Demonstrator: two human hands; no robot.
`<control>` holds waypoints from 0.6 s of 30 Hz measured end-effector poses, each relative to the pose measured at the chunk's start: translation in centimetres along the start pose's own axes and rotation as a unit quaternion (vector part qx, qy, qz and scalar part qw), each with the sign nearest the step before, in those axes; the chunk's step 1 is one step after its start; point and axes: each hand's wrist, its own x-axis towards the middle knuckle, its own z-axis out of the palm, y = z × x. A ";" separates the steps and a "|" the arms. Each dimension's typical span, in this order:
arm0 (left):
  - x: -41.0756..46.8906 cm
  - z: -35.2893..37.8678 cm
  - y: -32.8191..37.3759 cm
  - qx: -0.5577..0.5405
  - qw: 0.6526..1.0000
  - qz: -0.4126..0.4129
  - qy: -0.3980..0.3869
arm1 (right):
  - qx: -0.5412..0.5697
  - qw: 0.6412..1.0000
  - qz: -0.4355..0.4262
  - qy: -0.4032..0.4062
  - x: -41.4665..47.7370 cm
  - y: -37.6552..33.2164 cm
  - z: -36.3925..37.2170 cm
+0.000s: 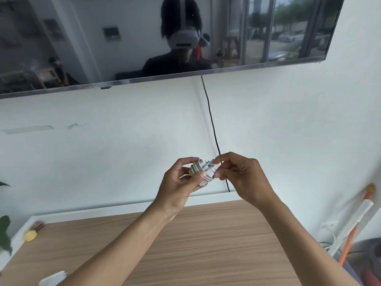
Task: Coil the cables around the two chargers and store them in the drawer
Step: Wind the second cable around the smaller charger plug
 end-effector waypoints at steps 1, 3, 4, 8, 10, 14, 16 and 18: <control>0.0 -0.1 0.1 0.002 1.000 -0.005 -0.005 | -0.015 1.000 -0.005 -0.012 0.1 0.0 -0.1; 0.0 -0.4 0.1 0.001 1.000 -0.018 -0.011 | -0.042 0.998 -0.017 -0.031 0.3 -0.2 -0.2; 0.0 -0.4 0.1 -0.001 1.000 -0.024 -0.012 | -0.049 0.998 -0.025 -0.034 0.4 -0.2 -0.2; -0.2 -0.4 0.4 -0.035 0.998 -0.040 -0.021 | -0.031 0.999 -0.038 -0.012 0.2 0.2 0.0; -0.1 -0.6 0.7 -0.034 0.998 -0.042 -0.035 | -0.012 0.999 -0.038 -0.008 0.1 0.2 0.1; 0.0 -1.2 0.9 -0.022 0.997 -0.046 -0.052 | 0.006 0.999 -0.042 -0.023 0.3 -0.1 0.0; 0.0 -1.4 0.9 -0.029 0.997 -0.051 -0.052 | 0.009 0.999 -0.034 -0.029 0.3 0.0 -0.1; 0.1 -1.5 0.8 -0.042 0.996 -0.055 -0.052 | 0.013 0.999 -0.032 -0.037 0.2 -0.1 0.0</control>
